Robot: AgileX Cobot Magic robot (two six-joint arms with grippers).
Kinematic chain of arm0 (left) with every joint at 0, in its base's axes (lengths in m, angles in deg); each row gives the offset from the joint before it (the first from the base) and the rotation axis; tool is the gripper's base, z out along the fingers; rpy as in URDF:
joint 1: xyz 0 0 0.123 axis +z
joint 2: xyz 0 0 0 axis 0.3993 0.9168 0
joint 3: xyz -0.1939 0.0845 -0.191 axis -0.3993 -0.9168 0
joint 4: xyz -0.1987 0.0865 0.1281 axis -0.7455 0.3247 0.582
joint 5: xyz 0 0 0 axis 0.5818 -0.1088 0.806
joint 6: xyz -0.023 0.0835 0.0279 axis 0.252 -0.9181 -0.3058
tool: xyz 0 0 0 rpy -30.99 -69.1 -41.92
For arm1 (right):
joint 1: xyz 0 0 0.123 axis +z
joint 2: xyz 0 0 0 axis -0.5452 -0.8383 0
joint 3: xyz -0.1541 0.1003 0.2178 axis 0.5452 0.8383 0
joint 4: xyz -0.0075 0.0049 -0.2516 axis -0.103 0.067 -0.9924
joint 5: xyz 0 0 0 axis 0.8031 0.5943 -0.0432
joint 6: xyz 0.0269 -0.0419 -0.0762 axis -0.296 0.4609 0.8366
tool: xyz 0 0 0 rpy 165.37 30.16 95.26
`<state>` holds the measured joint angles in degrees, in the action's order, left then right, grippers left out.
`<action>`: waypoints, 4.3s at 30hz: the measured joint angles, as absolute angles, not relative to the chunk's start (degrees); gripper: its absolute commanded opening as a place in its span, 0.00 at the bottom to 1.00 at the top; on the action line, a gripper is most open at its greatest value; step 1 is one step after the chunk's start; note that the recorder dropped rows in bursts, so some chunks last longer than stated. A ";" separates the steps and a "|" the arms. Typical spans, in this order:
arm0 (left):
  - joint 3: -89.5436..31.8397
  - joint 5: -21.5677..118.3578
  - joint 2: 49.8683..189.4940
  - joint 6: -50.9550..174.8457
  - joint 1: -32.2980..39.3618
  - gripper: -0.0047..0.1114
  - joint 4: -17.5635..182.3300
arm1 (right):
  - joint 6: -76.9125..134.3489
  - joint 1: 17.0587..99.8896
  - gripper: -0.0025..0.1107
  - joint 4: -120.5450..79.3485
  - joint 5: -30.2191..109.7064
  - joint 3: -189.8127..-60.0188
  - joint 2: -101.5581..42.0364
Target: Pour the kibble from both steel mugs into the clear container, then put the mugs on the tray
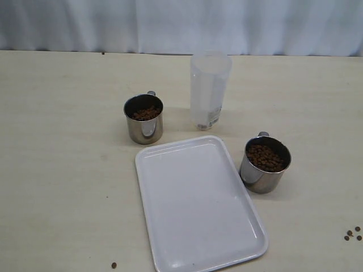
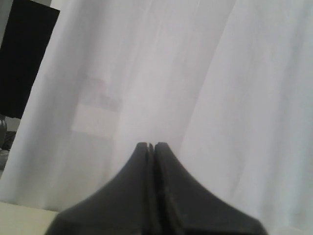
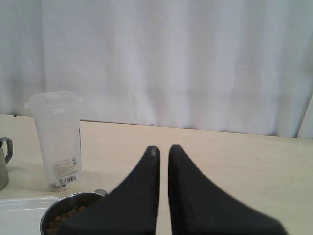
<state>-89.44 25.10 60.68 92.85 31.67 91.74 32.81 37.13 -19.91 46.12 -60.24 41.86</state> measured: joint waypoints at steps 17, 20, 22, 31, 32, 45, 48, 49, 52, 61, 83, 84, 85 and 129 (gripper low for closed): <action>-83.24 23.91 79.94 99.50 31.67 0.04 105.97 | 32.81 37.13 0.06 -19.91 46.12 -60.24 41.86; -80.81 23.85 88.90 103.10 31.67 0.04 113.56 | 32.81 37.13 0.06 -19.91 46.12 -60.24 41.86; -79.82 23.14 95.11 103.95 31.67 0.04 116.79 | 32.81 37.13 0.06 -19.91 46.12 -60.24 41.86; -78.13 15.76 115.01 101.63 31.67 0.04 124.52 | 32.81 37.13 0.06 -19.91 46.12 -60.24 41.86; -77.85 15.13 116.27 101.23 31.67 0.04 124.78 | 32.81 37.13 0.06 -19.91 46.12 -60.24 41.86; -66.56 24.33 132.08 100.49 31.67 0.04 125.99 | 32.81 37.13 0.06 -19.91 46.12 -60.24 41.86; -61.42 29.82 134.33 100.38 31.58 0.04 126.61 | 32.81 37.13 0.06 -19.91 46.12 -60.24 41.86; -60.78 29.85 134.60 100.38 31.58 0.04 126.61 | 32.81 37.13 0.06 -19.91 46.12 -60.24 41.86; -60.38 27.10 134.68 100.27 31.58 0.04 127.39 | 32.81 37.13 0.06 -19.91 46.12 -60.24 41.86; -60.21 26.24 134.68 100.27 31.58 0.04 127.18 | 32.81 37.13 0.06 -19.91 46.12 -60.24 41.86; -60.21 29.44 136.41 82.91 29.96 0.04 114.56 | 32.81 37.13 0.06 -19.91 46.12 -60.24 41.86; -60.21 29.44 136.69 83.55 29.96 0.04 115.93 | 32.81 37.13 0.06 -19.91 46.12 -60.24 41.86; -60.21 29.15 137.31 85.53 29.96 0.04 120.49 | 32.81 37.13 0.06 -19.91 46.12 -60.24 41.86; -50.22 -14.83 170.19 79.03 33.89 0.49 147.58 | 32.81 37.13 0.06 -19.91 46.12 -60.24 41.86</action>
